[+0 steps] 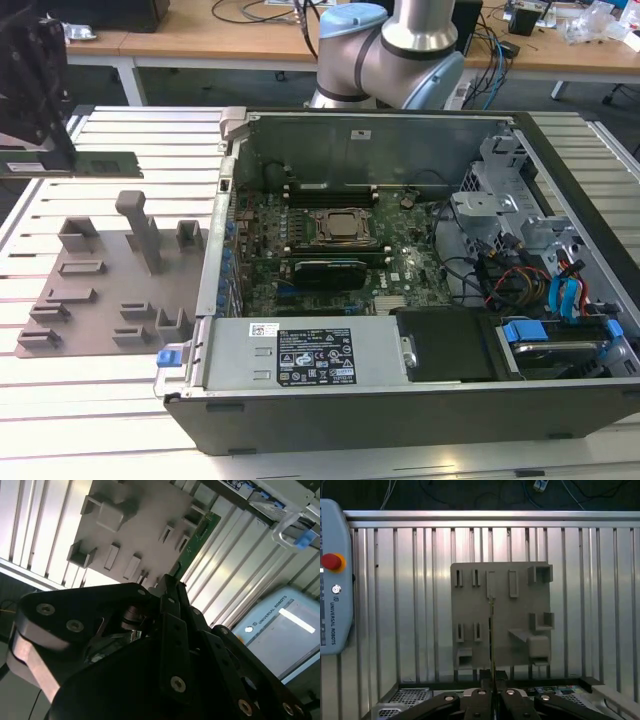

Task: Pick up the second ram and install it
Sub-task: 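Pick up the second ram and move it above second insertion slot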

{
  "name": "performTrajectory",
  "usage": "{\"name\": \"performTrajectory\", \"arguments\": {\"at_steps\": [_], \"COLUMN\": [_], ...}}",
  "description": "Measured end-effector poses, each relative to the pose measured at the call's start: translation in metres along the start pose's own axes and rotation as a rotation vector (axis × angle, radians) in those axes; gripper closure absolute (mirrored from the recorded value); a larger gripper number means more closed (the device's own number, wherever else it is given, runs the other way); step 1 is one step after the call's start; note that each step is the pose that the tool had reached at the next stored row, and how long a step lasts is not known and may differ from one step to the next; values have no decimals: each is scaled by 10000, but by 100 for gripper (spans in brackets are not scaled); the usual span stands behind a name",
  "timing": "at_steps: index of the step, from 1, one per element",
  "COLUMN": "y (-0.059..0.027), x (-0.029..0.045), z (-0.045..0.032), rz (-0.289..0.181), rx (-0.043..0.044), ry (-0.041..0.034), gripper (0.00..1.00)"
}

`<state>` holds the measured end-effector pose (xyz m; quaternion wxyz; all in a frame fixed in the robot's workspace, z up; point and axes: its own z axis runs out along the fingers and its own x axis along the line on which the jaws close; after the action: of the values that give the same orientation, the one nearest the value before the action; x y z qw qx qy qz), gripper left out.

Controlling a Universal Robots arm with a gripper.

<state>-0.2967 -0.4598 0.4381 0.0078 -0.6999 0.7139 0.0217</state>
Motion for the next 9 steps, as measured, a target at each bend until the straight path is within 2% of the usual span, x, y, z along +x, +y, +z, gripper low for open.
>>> {"name": "performTrajectory", "arguments": {"at_steps": [9], "y": [-359], "x": [-6], "z": [5], "rz": [1], "rx": [-24], "ry": [3], "gripper": [87]}}
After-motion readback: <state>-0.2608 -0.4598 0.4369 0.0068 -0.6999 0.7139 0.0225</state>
